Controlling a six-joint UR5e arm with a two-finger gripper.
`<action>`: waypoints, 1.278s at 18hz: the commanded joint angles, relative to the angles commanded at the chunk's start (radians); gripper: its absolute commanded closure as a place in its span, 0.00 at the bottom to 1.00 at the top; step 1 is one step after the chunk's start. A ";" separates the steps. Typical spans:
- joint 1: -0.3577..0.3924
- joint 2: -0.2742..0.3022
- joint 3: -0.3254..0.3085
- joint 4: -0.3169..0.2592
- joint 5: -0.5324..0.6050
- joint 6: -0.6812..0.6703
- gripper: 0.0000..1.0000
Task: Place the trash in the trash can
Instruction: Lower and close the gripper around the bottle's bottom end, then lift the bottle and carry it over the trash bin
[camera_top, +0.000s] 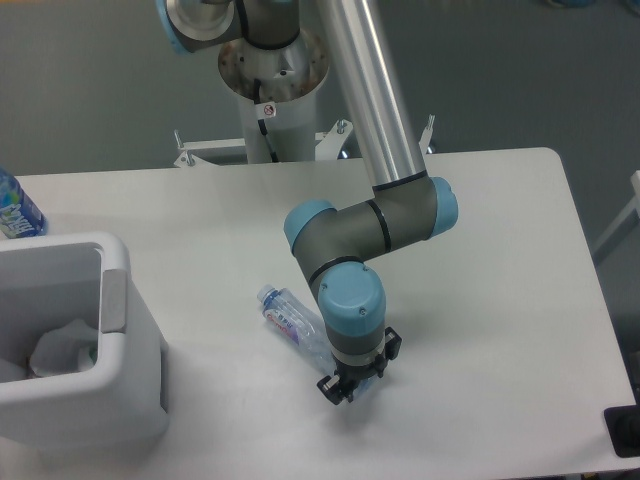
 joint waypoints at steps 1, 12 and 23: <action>0.000 0.002 0.002 0.000 0.000 0.002 0.49; 0.002 0.052 0.135 0.017 -0.032 0.002 0.49; 0.015 0.205 0.330 0.020 -0.184 -0.015 0.49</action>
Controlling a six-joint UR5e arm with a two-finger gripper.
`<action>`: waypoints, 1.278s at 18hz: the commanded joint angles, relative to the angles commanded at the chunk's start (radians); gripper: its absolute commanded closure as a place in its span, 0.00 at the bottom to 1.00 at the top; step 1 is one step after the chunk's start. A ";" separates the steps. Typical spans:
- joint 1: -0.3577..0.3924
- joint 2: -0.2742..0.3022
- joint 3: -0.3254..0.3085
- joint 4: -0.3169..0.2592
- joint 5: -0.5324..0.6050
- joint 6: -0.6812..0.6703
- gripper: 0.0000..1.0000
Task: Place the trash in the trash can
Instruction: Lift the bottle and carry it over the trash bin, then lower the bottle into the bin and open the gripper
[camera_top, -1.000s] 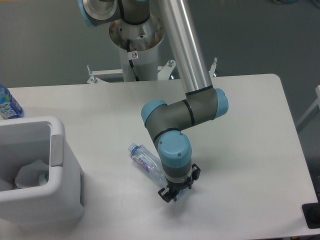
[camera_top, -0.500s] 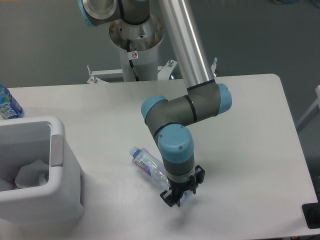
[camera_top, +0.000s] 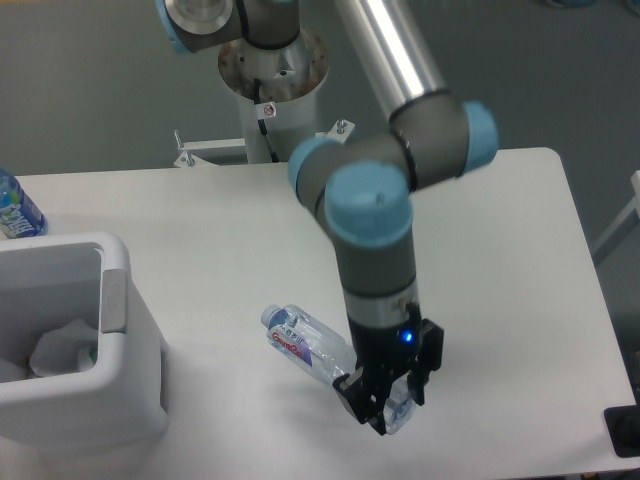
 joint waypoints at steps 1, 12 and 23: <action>-0.005 0.008 0.011 0.000 -0.011 0.002 0.49; -0.153 0.097 0.022 0.072 -0.014 0.003 0.49; -0.291 0.095 0.011 0.077 -0.012 0.008 0.49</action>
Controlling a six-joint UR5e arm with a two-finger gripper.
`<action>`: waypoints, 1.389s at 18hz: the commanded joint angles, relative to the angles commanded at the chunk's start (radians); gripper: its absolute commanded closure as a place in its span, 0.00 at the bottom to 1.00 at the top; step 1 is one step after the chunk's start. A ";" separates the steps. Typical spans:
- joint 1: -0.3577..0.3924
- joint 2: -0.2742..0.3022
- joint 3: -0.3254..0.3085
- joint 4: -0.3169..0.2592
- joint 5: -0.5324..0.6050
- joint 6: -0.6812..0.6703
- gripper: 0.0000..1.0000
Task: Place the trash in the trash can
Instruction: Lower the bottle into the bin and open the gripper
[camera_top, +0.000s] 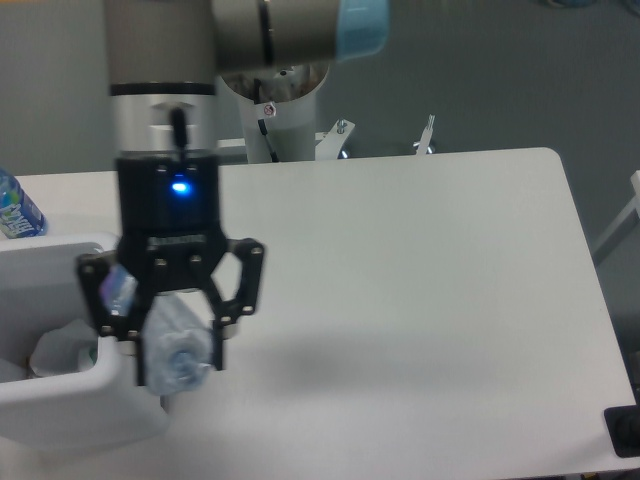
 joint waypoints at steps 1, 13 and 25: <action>-0.017 -0.008 0.000 0.000 0.000 0.002 0.49; -0.094 -0.049 -0.017 0.002 0.002 0.049 0.00; -0.008 0.075 -0.100 -0.014 0.073 0.153 0.00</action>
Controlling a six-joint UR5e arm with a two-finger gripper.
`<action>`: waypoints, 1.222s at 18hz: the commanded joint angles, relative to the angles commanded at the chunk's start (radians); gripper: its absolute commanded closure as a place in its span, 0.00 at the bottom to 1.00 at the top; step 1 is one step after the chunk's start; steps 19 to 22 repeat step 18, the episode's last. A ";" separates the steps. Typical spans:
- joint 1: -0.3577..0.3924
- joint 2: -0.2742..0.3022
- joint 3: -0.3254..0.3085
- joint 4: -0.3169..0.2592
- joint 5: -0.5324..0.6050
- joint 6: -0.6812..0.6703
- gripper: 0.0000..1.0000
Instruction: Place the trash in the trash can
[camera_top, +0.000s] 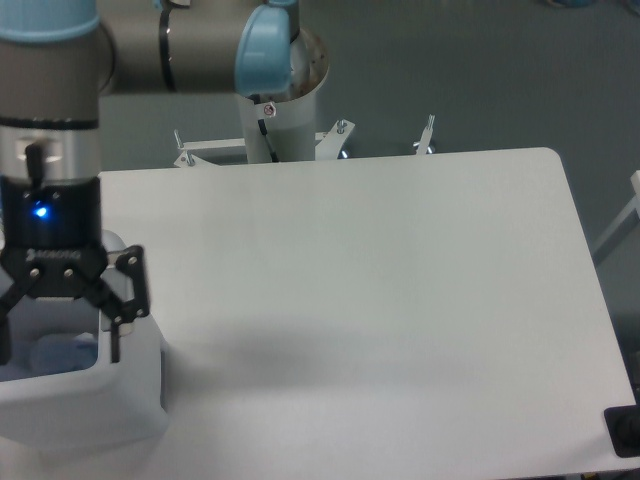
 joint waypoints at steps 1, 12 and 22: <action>0.018 0.008 0.000 -0.003 0.012 0.031 0.00; 0.155 0.181 -0.138 -0.399 0.187 0.745 0.00; 0.256 0.293 -0.242 -0.460 0.187 1.002 0.00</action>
